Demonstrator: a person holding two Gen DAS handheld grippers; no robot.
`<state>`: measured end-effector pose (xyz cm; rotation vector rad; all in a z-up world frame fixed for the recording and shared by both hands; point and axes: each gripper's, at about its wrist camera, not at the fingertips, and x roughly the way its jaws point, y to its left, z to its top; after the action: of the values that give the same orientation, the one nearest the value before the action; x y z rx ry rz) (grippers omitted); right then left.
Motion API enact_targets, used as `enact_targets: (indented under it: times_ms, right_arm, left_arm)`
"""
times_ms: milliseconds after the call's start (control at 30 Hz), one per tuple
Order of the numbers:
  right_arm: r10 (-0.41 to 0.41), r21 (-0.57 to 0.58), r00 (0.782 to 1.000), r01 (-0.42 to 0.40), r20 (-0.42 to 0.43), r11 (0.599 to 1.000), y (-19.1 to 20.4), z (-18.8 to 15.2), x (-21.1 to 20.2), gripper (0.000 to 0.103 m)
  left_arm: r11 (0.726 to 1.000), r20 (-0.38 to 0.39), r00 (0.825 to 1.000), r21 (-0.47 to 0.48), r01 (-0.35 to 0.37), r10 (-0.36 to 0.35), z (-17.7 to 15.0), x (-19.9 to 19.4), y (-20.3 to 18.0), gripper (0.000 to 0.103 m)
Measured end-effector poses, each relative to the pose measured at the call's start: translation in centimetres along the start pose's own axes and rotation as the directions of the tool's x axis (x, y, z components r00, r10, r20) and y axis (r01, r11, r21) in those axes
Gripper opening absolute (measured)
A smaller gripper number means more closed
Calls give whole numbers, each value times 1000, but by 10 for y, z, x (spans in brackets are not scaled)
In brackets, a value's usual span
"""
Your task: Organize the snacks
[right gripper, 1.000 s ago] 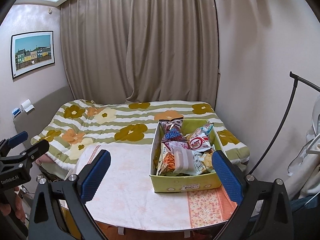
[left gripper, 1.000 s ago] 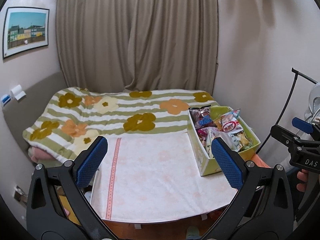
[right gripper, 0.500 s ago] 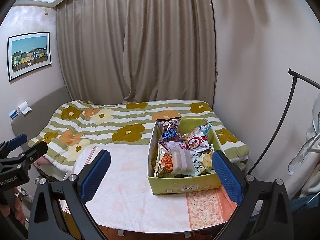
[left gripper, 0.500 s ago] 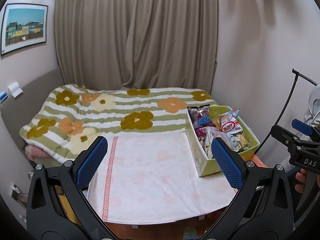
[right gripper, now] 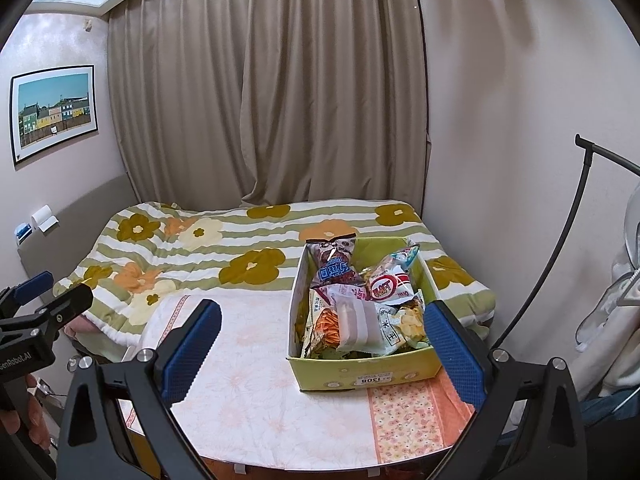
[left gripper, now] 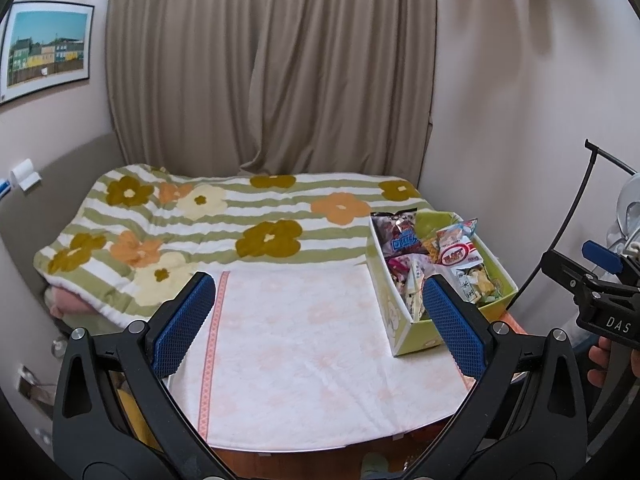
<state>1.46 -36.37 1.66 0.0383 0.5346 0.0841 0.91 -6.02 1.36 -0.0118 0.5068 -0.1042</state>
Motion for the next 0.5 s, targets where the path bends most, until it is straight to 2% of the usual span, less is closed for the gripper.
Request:
enact_targets:
  times_ms: [300,500]
  right_arm:
    - [-2,0,1000,2,1,1000,2,0,0,101]
    - [-3,1,1000,3,0,1000,2,0,0,101]
  left_arm:
    - [1000,-1,1000,10,-23,23,1,6,-2,103]
    - [997,56,996,44,-70,68,3,1,-10,103]
